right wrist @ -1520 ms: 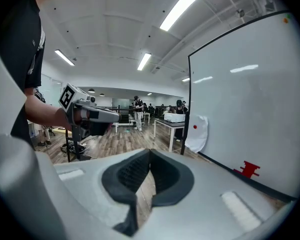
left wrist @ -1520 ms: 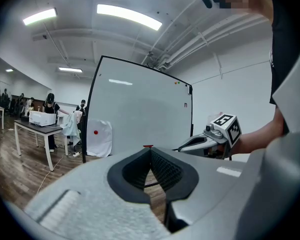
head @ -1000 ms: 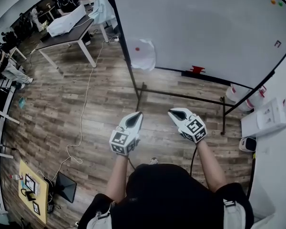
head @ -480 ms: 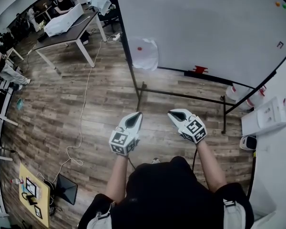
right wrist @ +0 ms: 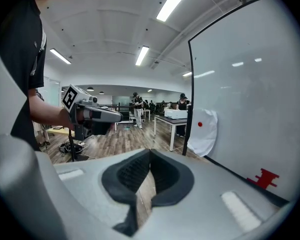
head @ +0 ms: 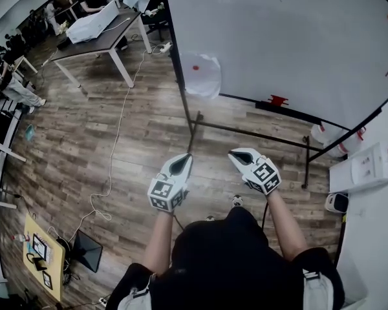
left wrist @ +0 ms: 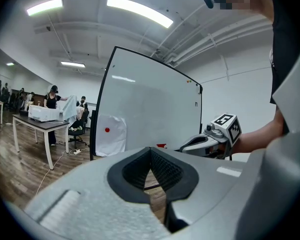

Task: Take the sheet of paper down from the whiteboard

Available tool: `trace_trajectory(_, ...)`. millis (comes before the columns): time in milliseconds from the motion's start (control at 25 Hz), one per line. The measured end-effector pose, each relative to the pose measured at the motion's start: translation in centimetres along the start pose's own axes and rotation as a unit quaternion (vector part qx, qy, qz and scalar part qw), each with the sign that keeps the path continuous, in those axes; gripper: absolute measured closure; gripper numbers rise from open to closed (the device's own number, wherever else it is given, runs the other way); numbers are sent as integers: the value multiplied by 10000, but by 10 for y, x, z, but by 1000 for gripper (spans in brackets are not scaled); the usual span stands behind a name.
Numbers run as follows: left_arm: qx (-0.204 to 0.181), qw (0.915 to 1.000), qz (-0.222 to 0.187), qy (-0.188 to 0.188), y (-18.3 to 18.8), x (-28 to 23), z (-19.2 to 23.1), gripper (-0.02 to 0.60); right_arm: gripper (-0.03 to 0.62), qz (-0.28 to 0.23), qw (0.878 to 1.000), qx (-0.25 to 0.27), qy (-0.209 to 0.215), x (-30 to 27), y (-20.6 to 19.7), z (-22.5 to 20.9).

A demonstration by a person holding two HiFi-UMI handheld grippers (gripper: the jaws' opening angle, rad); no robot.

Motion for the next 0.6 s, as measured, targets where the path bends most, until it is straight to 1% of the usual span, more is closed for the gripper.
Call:
trace_trajectory(440,-1,9997,-75,245,24,-59,4,572,591,-79,9996,107,231,-13,4,-73)
trace_trajectory(600,-10,9993,-151,336,27,-78,4,572,590,-93,9992,169,336,-13,4,-95)
Point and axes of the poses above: the fingertips, and each gripper's own axes: x backward along the fingers, z to its left, y out of its top, the point moved 7 cm from there along x, backward along the fingers, and after that the axes turned 8 degrees about x, right-handed, at the moved point
